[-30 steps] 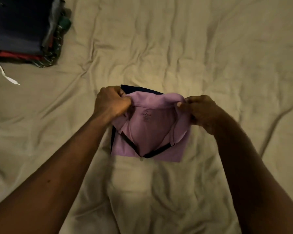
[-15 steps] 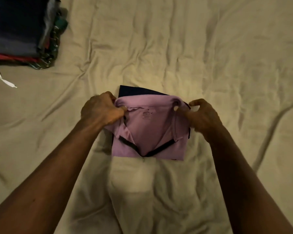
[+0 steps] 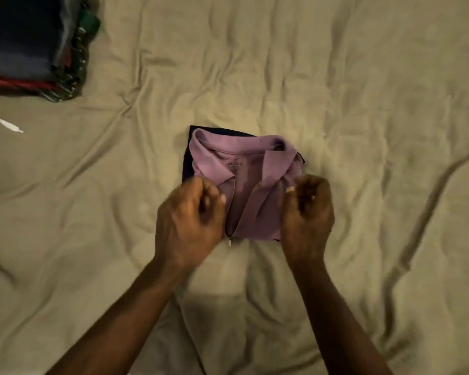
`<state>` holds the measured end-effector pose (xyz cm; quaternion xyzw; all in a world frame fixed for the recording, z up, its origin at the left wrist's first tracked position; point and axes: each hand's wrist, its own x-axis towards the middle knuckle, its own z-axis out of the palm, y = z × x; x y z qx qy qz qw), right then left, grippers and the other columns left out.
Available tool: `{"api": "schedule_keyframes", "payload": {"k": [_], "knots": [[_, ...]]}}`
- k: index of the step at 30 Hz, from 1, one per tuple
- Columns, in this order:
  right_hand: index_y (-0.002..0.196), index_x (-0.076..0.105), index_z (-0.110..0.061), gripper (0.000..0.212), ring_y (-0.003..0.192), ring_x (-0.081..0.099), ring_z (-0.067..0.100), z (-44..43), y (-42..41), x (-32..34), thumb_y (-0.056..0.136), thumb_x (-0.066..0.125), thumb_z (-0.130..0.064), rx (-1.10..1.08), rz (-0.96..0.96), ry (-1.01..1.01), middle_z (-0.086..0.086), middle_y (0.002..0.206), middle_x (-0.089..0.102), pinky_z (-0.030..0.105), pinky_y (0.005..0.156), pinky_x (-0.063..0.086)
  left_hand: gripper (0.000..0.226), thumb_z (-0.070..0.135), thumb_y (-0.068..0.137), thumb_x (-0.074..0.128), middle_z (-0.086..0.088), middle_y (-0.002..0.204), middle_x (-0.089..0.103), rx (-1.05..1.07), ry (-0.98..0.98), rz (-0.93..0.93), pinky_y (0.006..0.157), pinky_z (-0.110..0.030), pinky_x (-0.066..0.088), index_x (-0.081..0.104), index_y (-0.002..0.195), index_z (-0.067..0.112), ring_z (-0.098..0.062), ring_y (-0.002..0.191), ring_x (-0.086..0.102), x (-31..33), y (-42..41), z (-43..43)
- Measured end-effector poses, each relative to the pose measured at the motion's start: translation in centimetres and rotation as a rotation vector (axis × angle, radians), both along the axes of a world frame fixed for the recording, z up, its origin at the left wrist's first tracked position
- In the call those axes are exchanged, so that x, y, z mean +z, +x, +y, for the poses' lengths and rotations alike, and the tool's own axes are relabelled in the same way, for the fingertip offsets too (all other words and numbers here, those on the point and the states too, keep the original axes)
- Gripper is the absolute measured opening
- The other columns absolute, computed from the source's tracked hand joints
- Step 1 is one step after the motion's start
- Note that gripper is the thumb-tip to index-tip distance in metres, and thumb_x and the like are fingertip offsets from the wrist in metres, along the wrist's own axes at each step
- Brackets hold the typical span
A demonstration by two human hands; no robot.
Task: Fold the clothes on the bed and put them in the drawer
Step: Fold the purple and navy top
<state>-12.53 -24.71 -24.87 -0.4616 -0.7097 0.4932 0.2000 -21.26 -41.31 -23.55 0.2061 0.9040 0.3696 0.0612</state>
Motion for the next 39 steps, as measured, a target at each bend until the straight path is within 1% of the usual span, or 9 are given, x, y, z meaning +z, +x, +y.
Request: {"api": "schedule_keyframes", "payload": {"k": [3,6,13,18,22,25,30,35,39], "knots": [[0.091,0.064,-0.032,0.023,0.067,0.065,0.005,-3.1,3.3,-1.5,0.088,0.068,-0.011,0.160,-0.035,-0.084,-0.011,0.076,0.069,0.022,0.065,0.052,0.030,0.034,0.086,0.078,0.008,0.064,0.054,-0.184,-0.105,0.021,0.058,-0.032,0.046,0.054,0.071,0.023,-0.014,0.059,0.052,-2.1,4.1,-2.8],[0.094,0.069,-0.024,0.022,0.073,0.067,-0.001,-4.7,5.3,-3.4,0.088,0.071,-0.003,0.285,-0.143,-0.050,-0.014,0.082,0.072,0.010,0.068,0.049,0.030,0.044,0.083,0.081,0.004,0.073,0.059,-0.307,-0.267,0.096,0.057,-0.035,0.049,0.060,0.077,0.023,-0.021,0.065,0.059,-4.9,6.0,-3.9],[0.098,0.065,-0.014,0.021,0.091,0.058,0.031,-6.0,5.8,-5.8,0.081,0.076,-0.019,0.542,-0.288,0.455,0.009,0.097,0.060,0.041,0.074,0.053,0.010,0.027,0.095,0.066,-0.005,0.086,0.067,-0.270,-0.301,0.205,0.046,-0.041,0.049,0.072,0.095,0.018,-0.032,0.059,0.063,-6.6,5.0,-2.3],[0.090,0.064,-0.015,0.032,0.088,0.054,0.035,-8.2,4.6,-6.1,0.080,0.067,-0.046,0.460,-0.467,0.591,0.011,0.092,0.058,0.045,0.074,0.042,0.018,0.032,0.092,0.059,-0.001,0.086,0.067,-0.482,-0.285,0.111,0.051,-0.036,0.046,0.074,0.093,0.022,-0.030,0.064,0.064,-5.2,2.5,-2.4],[0.085,0.067,-0.020,0.022,0.087,0.054,0.034,-9.4,3.1,-6.0,0.078,0.075,-0.039,0.318,-0.542,0.538,0.007,0.090,0.060,0.045,0.076,0.041,0.010,0.032,0.085,0.066,0.002,0.078,0.063,-0.586,-0.349,0.143,0.055,-0.035,0.040,0.068,0.083,0.022,-0.027,0.069,0.061,-3.4,0.6,-1.8],[0.077,0.067,-0.022,0.013,0.083,0.055,0.033,-10.1,2.2,-6.4,0.082,0.065,-0.034,0.204,-0.510,0.468,0.003,0.084,0.062,0.044,0.079,0.038,0.011,0.029,0.082,0.063,-0.003,0.077,0.064,-0.670,-0.370,0.187,0.057,-0.038,0.044,0.064,0.079,0.018,-0.031,0.070,0.062,-3.0,-0.5,-0.8],[0.077,0.065,-0.019,0.014,0.082,0.055,0.033,-10.1,2.1,-6.9,0.081,0.072,-0.030,0.235,-0.482,0.490,0.002,0.083,0.063,0.046,0.083,0.038,0.013,0.026,0.076,0.071,-0.007,0.072,0.065,-0.829,-0.405,0.331,0.056,-0.036,0.043,0.065,0.076,0.015,-0.033,0.062,0.059,-2.6,-1.7,-0.1],[0.085,0.065,-0.021,0.030,0.090,0.056,0.030,-10.8,2.0,-4.8,0.085,0.062,-0.051,0.138,-0.592,0.377,0.004,0.089,0.062,0.045,0.081,0.041,0.018,0.038,0.077,0.059,0.001,0.072,0.072,-0.484,-0.414,-0.004,0.059,-0.030,0.045,0.071,0.080,0.025,-0.029,0.068,0.068,-2.2,-2.2,-0.3],[0.087,0.071,-0.019,0.035,0.089,0.061,0.032,-11.9,2.3,-4.3,0.079,0.047,-0.042,0.152,-0.544,0.274,0.005,0.088,0.065,0.042,0.072,0.046,0.020,0.039,0.074,0.060,0.015,0.074,0.075,-0.486,-0.365,-0.245,0.062,-0.025,0.048,0.077,0.082,0.033,-0.008,0.069,0.069,-1.1,-1.8,-0.1]]}}
